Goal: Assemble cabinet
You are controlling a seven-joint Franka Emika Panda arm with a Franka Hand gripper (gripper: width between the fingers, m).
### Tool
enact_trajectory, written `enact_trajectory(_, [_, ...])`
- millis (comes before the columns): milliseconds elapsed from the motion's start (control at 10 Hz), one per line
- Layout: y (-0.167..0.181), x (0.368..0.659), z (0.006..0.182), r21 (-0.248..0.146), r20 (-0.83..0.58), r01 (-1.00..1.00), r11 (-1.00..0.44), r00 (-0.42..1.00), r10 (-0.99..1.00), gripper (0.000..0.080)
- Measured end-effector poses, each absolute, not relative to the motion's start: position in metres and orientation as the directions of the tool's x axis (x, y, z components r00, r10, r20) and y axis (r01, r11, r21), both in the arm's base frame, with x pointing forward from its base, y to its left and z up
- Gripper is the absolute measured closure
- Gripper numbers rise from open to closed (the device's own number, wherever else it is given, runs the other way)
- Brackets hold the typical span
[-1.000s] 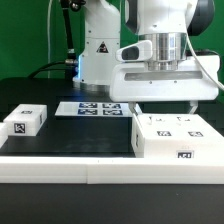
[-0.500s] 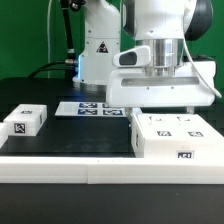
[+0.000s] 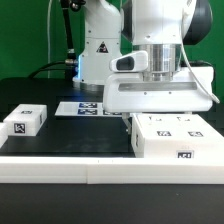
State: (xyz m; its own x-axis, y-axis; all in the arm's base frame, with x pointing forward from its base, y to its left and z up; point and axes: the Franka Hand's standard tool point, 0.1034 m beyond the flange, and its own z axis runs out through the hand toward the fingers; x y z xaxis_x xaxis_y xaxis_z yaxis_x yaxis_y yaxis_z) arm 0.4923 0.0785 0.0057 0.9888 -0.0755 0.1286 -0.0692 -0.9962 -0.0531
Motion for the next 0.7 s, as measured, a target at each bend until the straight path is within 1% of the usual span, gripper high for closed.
enact_trajectory(300, [0.0768,0.4931,0.0057,-0.052,0.135,-0.075,-0.996,0.988,-0.081,0.0002])
enact_trajectory(700, [0.0858,0.4992,0.0058,-0.056,0.147,-0.063,-0.996,0.987,-0.071,0.0002])
